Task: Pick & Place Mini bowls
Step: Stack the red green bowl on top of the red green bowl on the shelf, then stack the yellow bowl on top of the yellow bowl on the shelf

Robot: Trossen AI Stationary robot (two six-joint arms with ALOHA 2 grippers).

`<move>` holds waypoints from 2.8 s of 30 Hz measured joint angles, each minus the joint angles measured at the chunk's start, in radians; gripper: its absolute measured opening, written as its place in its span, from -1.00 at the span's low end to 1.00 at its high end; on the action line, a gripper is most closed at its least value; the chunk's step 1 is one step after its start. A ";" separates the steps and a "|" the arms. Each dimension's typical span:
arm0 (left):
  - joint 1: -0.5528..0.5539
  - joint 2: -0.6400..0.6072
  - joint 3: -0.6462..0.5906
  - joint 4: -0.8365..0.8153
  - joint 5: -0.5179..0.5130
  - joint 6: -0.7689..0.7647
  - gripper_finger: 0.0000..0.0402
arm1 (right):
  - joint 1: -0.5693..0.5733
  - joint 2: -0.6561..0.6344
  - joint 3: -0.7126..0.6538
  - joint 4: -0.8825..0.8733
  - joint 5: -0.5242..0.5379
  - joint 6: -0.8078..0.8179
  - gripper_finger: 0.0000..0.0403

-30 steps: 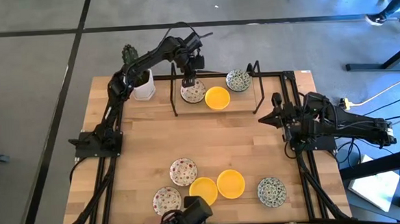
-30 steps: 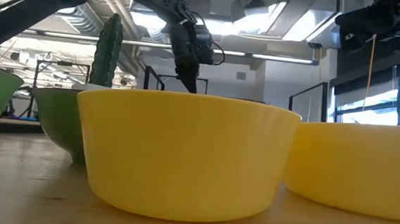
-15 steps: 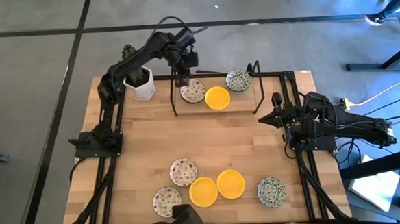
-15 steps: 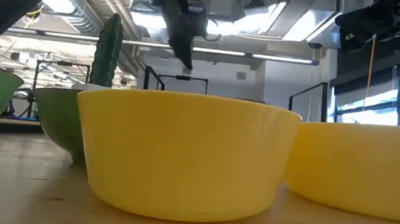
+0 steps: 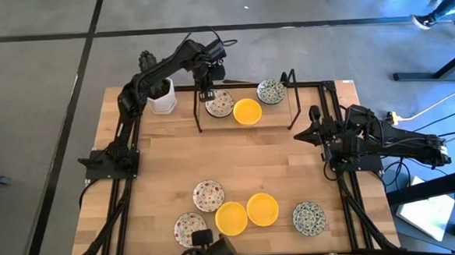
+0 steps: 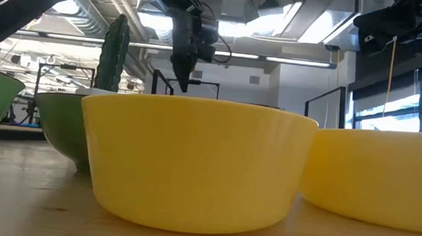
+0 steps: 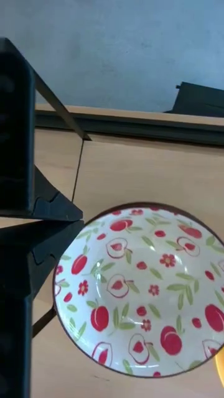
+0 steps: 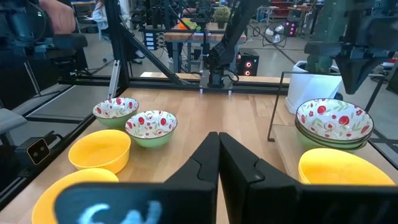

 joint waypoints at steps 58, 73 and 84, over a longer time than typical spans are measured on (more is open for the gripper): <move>-0.222 -1.017 -0.823 0.735 0.255 -0.206 -0.99 | 0.000 0.000 0.000 0.047 0.001 -0.064 -0.95; -0.242 -1.372 -1.682 1.793 0.181 -0.255 -0.98 | 0.025 0.000 0.000 0.128 0.000 -0.106 -0.95; -0.241 -1.420 -1.883 1.975 0.181 -0.249 -0.98 | 0.025 0.031 0.000 0.134 0.001 -0.106 -0.95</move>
